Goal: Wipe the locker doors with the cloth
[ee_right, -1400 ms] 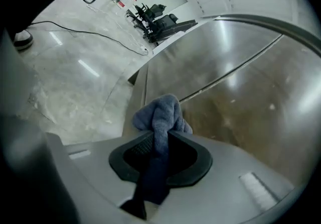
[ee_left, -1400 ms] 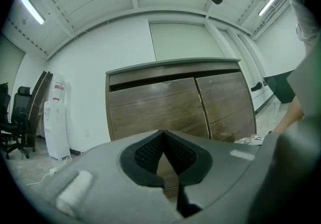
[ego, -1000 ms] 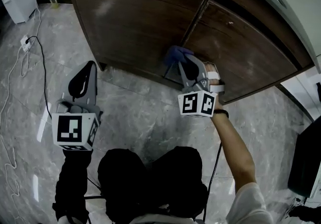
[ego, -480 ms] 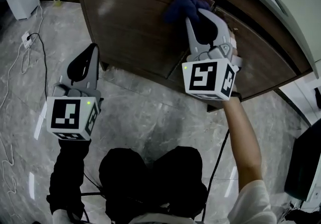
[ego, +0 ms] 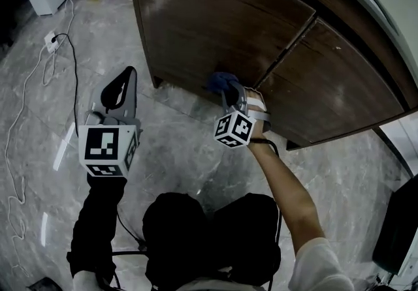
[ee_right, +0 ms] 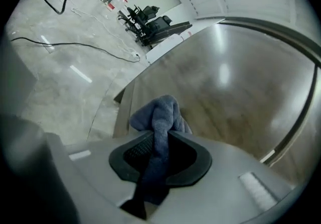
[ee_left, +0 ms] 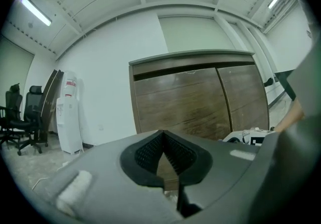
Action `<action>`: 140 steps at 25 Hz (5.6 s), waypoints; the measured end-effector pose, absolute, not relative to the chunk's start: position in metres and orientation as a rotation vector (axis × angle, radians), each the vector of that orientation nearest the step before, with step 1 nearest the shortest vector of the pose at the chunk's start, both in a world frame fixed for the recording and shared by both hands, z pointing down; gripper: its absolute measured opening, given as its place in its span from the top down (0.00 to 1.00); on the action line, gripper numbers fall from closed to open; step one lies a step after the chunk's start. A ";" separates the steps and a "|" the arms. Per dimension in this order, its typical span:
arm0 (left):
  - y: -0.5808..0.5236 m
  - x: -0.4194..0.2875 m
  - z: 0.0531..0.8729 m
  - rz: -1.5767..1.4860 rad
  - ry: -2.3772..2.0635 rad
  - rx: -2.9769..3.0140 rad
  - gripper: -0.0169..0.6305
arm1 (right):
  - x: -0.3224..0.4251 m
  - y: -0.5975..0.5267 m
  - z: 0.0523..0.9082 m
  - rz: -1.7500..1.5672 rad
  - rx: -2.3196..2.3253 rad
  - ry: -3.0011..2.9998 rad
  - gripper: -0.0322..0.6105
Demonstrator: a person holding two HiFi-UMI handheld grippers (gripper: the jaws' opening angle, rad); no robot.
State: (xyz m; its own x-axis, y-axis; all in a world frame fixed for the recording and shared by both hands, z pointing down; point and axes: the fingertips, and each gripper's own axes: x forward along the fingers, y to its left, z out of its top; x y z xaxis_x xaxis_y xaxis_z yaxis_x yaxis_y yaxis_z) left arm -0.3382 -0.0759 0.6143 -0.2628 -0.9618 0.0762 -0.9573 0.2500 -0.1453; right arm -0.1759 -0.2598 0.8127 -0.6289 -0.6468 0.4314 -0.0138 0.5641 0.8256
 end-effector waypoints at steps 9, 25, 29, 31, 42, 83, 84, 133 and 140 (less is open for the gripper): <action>-0.049 -0.353 0.629 -0.262 2.526 -1.866 0.97 | -0.201 -0.256 0.736 -1.122 0.627 -2.170 0.84; -0.003 -0.397 0.593 -0.221 2.595 -1.703 0.97 | -0.280 -0.240 0.504 -1.313 0.796 -2.404 0.84; 0.009 -0.408 0.600 -0.241 2.619 -1.677 0.97 | -0.296 -0.237 0.587 -1.305 0.708 -2.319 0.84; 0.016 -0.415 0.605 -0.251 2.640 -1.657 0.97 | -0.304 -0.235 0.639 -1.277 0.653 -2.271 0.84; 0.047 -0.425 0.647 -0.298 2.704 -1.655 0.97 | -0.296 -0.237 0.895 -1.044 0.433 -1.959 0.84; 0.089 -0.479 0.666 -0.249 2.799 -1.599 0.97 | -0.411 -0.214 0.930 -1.023 0.459 -1.914 0.84; 0.089 -0.479 0.667 -0.250 2.801 -1.599 0.97 | -0.413 -0.213 0.925 -1.012 0.457 -1.938 0.84; -0.121 -0.163 0.173 -0.301 2.153 -2.381 0.97 | 0.056 -0.156 0.192 -0.308 1.171 -2.548 0.84; -0.100 -0.151 0.025 -0.236 1.969 -2.455 0.97 | 0.064 -0.123 0.040 -0.263 1.322 -2.538 0.84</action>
